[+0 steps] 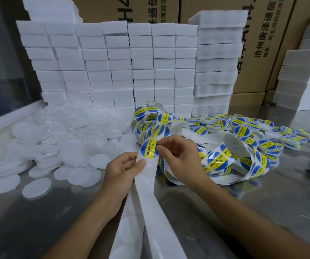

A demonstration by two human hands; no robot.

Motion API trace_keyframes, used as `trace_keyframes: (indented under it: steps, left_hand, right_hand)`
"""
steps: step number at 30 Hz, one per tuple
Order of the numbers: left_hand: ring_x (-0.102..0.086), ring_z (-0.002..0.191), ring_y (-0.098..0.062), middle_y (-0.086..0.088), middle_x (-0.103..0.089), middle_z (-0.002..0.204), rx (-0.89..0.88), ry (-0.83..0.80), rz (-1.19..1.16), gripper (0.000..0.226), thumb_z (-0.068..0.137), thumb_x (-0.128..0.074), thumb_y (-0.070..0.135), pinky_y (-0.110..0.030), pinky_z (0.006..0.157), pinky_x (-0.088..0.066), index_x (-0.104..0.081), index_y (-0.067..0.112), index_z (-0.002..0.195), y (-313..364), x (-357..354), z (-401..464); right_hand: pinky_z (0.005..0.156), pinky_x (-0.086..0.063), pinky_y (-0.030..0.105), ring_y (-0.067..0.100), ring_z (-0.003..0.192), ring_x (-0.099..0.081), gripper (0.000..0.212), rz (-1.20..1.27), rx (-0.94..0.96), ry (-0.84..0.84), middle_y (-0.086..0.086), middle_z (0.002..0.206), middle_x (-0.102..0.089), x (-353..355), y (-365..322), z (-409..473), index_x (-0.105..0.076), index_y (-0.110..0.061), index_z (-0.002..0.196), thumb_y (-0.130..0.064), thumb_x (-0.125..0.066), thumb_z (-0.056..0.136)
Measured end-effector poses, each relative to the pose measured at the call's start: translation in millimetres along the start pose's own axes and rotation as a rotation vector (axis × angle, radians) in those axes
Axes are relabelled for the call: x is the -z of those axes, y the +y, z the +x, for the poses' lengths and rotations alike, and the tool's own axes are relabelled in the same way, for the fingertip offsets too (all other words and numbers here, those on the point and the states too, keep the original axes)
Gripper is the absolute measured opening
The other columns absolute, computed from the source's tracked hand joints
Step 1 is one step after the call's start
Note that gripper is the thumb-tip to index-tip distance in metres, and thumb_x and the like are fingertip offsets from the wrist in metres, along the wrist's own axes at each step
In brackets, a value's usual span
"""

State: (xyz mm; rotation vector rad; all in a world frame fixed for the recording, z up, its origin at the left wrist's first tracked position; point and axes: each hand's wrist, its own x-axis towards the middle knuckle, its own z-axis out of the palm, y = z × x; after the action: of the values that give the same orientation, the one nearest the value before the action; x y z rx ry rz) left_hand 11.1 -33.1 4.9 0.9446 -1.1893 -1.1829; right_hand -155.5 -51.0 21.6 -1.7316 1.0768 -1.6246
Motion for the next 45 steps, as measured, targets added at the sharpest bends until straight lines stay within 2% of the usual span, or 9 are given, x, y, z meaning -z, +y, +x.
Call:
trace_keyframes:
  steps: [4,7,12,16,21,27,33,39,45]
  left_hand:
    - [-0.073,0.084,-0.027,-0.015,-0.075,0.094,0.023,0.014,-0.06,0.011,0.086,-0.067,0.007,-0.03,0.067,-0.057,-0.075,0.013,0.09,0,0,2]
    - [-0.073,0.081,-0.025,-0.014,-0.075,0.092,0.022,-0.007,-0.109,0.014,0.085,-0.066,0.005,-0.027,0.064,-0.056,-0.075,0.013,0.091,2,3,2]
    - [-0.07,0.066,-0.011,0.005,-0.07,0.067,-0.036,-0.056,-0.1,0.037,0.087,-0.06,-0.001,-0.02,0.058,-0.054,-0.078,0.032,0.085,4,2,1]
    - [-0.071,0.077,-0.018,-0.006,-0.075,0.083,-0.038,-0.057,-0.093,0.014,0.08,-0.07,0.012,-0.024,0.064,-0.055,-0.078,0.019,0.088,4,4,1]
    - [-0.072,0.079,-0.019,-0.011,-0.076,0.087,-0.027,-0.032,-0.1,0.022,0.064,-0.076,0.026,-0.027,0.07,-0.056,-0.078,0.016,0.084,3,1,-1]
    - [-0.068,0.076,-0.014,-0.003,-0.075,0.081,-0.08,0.055,0.045,0.016,0.081,-0.071,0.01,-0.032,0.074,-0.056,-0.078,0.025,0.078,5,1,-1]
    - [-0.068,0.085,-0.024,-0.014,-0.075,0.091,-0.027,0.073,0.063,0.01,0.085,-0.07,0.007,-0.042,0.084,-0.054,-0.075,0.011,0.093,5,0,-2]
    - [-0.07,0.073,-0.003,0.008,-0.076,0.077,-0.1,0.13,0.154,0.021,0.082,-0.074,0.006,-0.012,0.066,-0.053,-0.074,0.027,0.078,4,2,-1]
    - [-0.058,0.056,-0.003,0.006,-0.066,0.059,-0.214,0.195,0.417,0.025,0.082,-0.072,0.005,-0.01,0.06,-0.046,-0.067,0.029,0.081,-8,13,5]
  right_hand:
    - [0.073,-0.055,0.025,0.008,0.083,-0.065,0.034,-0.24,0.128,-0.119,-0.009,0.103,-0.066,0,1,-4,-0.069,-0.024,0.116,-0.02,-0.078,0.084]
    - [0.07,-0.051,0.021,0.01,0.078,-0.058,0.048,-0.385,0.221,-0.201,-0.008,0.103,-0.053,1,2,-6,-0.064,-0.028,0.127,-0.033,-0.078,0.082]
    - [0.068,-0.053,0.04,0.014,0.08,-0.055,0.037,-0.54,0.362,-0.174,-0.001,0.103,-0.052,1,-1,-8,-0.071,-0.022,0.12,-0.035,-0.074,0.086]
    - [0.066,-0.052,0.041,0.021,0.082,-0.06,0.026,-0.624,0.561,-0.109,0.005,0.101,-0.062,1,-1,-6,-0.076,-0.015,0.11,-0.028,-0.074,0.087]
    - [0.062,-0.049,0.041,0.026,0.077,-0.06,0.014,-0.714,0.716,-0.055,0.008,0.092,-0.067,-2,0,-4,-0.077,-0.009,0.1,-0.018,-0.071,0.09]
    - [0.062,-0.049,0.041,0.026,0.077,-0.061,0.012,-0.654,0.687,-0.053,0.006,0.088,-0.067,-2,-1,-5,-0.076,-0.008,0.093,-0.018,-0.069,0.092]
    - [0.063,-0.05,0.043,0.026,0.079,-0.06,0.012,-0.683,0.638,-0.09,0.007,0.089,-0.064,-2,-1,-6,-0.069,-0.006,0.093,-0.015,-0.062,0.096]
    - [0.065,-0.048,0.037,0.019,0.074,-0.052,0.013,-0.566,0.52,0.054,0.001,0.087,-0.054,11,-8,1,-0.06,-0.005,0.09,-0.015,-0.053,0.097]
    - [0.062,-0.046,0.018,0.005,0.062,-0.056,0.011,-0.213,0.168,0.294,-0.008,0.071,-0.062,22,-8,10,-0.061,-0.018,0.087,-0.014,-0.057,0.097]
